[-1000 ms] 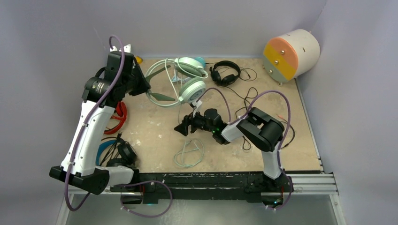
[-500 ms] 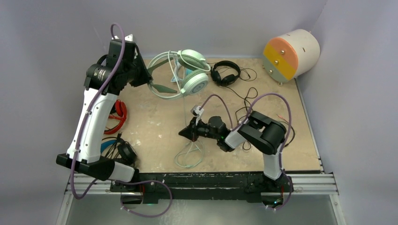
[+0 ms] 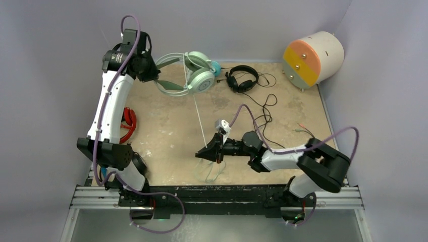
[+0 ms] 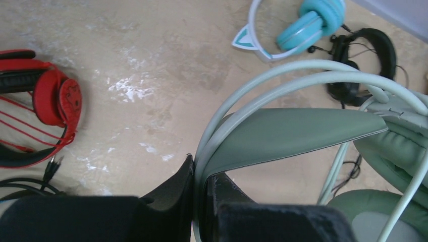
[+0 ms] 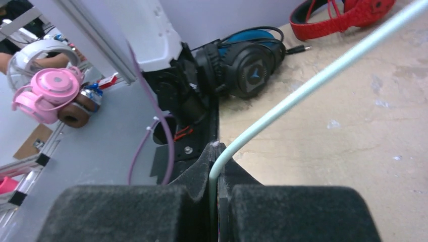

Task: Wrap the headphones
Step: Wrap the headphones cable around the headphones.

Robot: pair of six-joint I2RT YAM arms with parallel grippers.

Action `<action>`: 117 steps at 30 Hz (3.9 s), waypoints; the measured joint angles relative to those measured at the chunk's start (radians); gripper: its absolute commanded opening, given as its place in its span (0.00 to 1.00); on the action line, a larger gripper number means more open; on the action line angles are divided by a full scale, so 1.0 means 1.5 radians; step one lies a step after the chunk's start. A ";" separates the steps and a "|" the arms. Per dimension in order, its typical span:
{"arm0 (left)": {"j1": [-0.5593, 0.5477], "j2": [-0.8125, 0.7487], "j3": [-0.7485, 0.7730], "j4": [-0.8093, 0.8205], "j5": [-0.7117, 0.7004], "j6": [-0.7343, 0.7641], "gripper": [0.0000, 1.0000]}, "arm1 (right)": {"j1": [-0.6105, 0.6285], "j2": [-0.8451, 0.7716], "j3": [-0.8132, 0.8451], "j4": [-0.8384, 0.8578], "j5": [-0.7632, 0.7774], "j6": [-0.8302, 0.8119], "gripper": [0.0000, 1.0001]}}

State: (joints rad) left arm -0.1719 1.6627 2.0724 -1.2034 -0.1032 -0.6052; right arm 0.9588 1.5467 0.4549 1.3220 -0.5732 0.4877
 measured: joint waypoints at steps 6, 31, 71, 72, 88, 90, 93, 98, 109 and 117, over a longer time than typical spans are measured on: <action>0.004 -0.020 -0.116 0.062 -0.052 -0.002 0.00 | 0.032 -0.112 0.123 -0.288 -0.005 -0.056 0.00; -0.214 -0.168 -0.534 0.317 -0.441 0.197 0.00 | -0.091 0.003 0.682 -1.118 0.068 -0.225 0.01; -0.391 -0.348 -0.552 0.233 -0.200 0.291 0.00 | -0.276 0.105 0.726 -1.239 0.319 -0.291 0.25; -0.391 -0.348 -0.540 0.216 -0.177 0.280 0.00 | -0.289 0.103 0.712 -1.227 0.299 -0.287 0.26; -0.252 -0.317 -0.298 0.109 0.142 0.122 0.00 | -0.330 0.063 0.507 -0.987 0.124 -0.207 0.28; -0.251 -0.298 -0.268 0.108 0.164 0.108 0.00 | -0.330 0.054 0.488 -0.967 0.119 -0.200 0.32; -0.251 -0.281 -0.247 0.101 0.179 0.098 0.00 | -0.330 0.034 0.466 -0.945 0.110 -0.194 0.34; -0.248 -0.257 -0.214 0.079 0.181 0.087 0.00 | -0.330 -0.029 0.402 -0.883 0.088 -0.179 0.35; -0.248 -0.255 -0.213 0.076 0.145 0.073 0.00 | -0.330 -0.083 0.276 -0.767 -0.004 -0.126 0.39; -0.248 -0.255 -0.214 0.076 0.135 0.066 0.00 | -0.330 -0.084 0.261 -0.756 -0.016 -0.113 0.40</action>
State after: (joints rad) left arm -0.5438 1.2800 1.7515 -1.0897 0.0990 -0.5056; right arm 0.4633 1.4200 0.8463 0.1875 -0.5976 0.3180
